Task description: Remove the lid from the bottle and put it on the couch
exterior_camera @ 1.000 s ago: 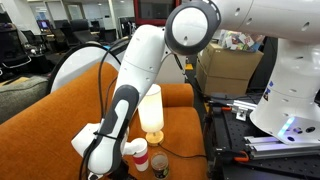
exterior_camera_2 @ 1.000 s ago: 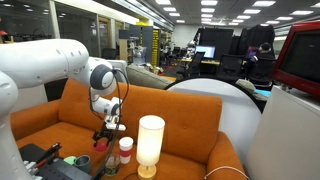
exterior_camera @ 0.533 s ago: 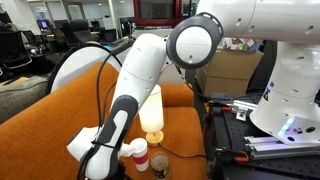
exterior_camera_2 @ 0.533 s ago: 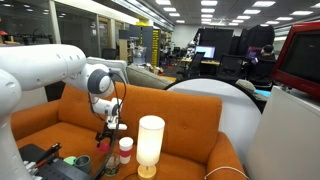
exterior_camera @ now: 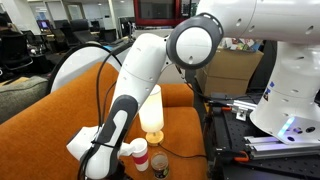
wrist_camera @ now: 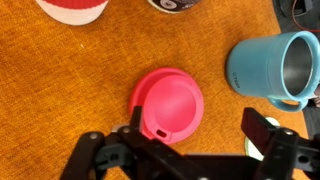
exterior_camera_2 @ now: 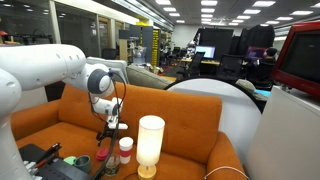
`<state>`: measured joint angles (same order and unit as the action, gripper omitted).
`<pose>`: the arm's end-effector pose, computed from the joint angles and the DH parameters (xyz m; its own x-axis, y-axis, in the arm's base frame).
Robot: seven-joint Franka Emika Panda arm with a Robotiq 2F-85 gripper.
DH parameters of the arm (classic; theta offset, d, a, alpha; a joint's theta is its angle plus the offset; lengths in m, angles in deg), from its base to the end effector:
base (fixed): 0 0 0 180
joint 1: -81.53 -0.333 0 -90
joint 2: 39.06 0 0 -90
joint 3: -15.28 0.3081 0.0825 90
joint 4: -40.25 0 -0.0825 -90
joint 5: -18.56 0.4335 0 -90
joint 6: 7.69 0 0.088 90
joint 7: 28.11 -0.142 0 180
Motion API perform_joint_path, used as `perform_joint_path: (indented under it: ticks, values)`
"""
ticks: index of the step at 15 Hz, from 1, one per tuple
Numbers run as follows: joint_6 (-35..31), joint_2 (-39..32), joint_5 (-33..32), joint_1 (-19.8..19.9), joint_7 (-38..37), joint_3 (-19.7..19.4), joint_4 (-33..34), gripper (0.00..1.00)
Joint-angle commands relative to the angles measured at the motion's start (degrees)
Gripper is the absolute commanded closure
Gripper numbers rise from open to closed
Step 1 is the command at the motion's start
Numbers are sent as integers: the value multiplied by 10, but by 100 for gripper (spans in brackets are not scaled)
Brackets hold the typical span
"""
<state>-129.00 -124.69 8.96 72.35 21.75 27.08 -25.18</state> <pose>0.5759 0.2067 -0.2214 0.2852 0.9352 -0.2100 0.8277 -0.3508 -0.4380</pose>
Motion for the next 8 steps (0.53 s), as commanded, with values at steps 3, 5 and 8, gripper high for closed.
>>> perform_joint_path:
  ticks: [3,5,8]
  values:
    - [3,0,8,-4,3,-4,8,0]
    - [4,0,8,-4,3,-4,9,0]
    - [5,0,8,-4,3,-4,9,0]
